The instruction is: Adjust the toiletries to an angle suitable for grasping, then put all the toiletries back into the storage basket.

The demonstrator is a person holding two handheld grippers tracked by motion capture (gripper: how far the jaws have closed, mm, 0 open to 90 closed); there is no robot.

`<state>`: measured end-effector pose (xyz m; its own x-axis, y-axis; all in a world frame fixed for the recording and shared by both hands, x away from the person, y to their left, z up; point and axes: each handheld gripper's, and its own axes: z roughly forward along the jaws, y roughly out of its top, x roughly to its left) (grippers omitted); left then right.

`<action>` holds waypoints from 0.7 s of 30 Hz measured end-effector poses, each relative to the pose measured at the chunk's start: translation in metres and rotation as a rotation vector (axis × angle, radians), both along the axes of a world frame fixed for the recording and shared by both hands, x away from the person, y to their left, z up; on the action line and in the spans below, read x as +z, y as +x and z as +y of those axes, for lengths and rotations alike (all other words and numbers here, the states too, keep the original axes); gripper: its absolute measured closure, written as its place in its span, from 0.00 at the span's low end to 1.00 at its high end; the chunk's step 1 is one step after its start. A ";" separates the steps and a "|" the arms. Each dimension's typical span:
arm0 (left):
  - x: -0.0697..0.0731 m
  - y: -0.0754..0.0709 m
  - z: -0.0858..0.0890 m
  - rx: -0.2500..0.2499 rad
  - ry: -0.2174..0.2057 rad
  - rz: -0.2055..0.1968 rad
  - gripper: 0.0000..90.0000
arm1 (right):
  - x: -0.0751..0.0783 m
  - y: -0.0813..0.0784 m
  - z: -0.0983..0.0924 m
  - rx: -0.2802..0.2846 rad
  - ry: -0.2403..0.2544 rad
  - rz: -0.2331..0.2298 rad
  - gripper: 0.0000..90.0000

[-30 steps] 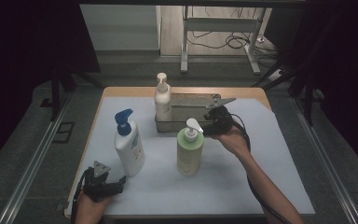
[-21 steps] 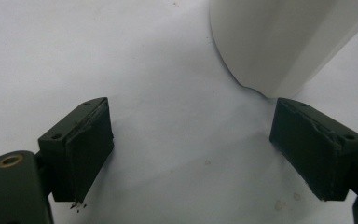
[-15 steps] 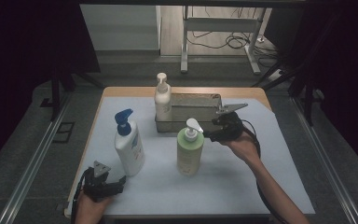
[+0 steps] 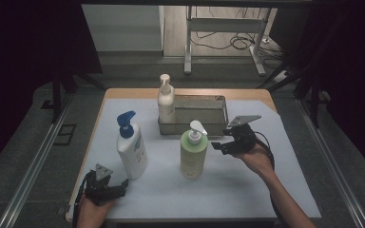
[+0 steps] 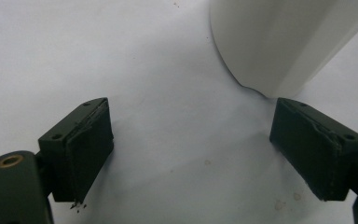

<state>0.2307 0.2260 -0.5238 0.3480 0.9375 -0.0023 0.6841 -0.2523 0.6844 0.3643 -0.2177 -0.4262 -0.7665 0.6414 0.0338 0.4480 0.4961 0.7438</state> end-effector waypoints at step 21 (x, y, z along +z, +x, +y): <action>0.000 0.000 0.000 0.003 0.000 0.000 0.15 | -0.013 -0.039 -0.004 0.064 -0.009 0.027 0.12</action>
